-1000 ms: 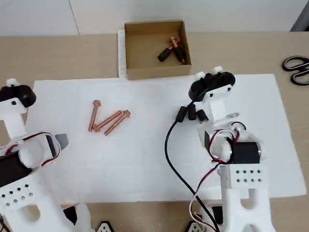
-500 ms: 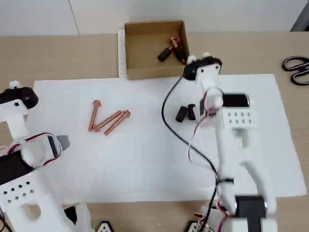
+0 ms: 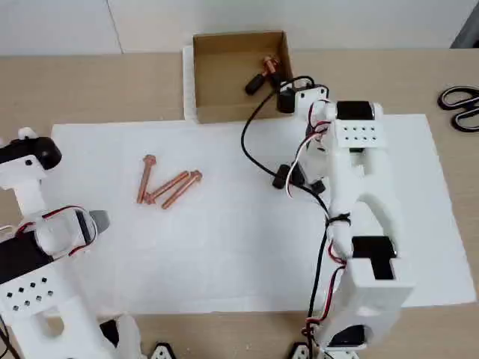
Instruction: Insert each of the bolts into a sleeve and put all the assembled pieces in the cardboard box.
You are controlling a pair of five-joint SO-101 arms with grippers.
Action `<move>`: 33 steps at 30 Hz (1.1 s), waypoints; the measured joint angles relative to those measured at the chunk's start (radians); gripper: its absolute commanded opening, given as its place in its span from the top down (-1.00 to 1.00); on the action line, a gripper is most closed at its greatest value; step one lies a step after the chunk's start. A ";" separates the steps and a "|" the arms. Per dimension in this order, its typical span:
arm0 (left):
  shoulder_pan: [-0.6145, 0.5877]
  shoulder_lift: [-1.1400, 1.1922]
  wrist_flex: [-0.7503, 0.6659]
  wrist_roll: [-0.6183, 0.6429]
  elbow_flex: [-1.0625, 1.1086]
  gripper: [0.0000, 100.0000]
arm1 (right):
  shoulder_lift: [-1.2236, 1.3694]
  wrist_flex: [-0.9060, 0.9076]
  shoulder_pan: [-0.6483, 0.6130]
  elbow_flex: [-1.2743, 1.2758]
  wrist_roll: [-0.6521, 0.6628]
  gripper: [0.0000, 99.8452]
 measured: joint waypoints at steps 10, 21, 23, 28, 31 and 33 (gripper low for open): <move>0.000 0.000 0.000 -0.002 0.000 0.48 | 0.180 0.000 0.000 -0.110 0.000 0.63; 0.000 0.000 0.000 -0.002 0.000 0.48 | 0.345 -0.005 0.003 -0.218 0.000 0.64; 0.000 0.000 0.000 -0.002 0.000 0.48 | 0.356 -0.005 0.005 -0.224 0.000 0.71; 0.000 0.000 0.000 -0.002 0.000 0.48 | 0.362 -0.009 0.012 -0.239 0.000 0.79; 0.000 0.000 0.000 -0.002 0.000 0.48 | 0.362 -0.014 0.014 -0.241 0.000 0.86; 0.000 0.000 0.000 -0.002 0.000 0.48 | 0.362 -0.017 0.015 -0.241 0.000 0.98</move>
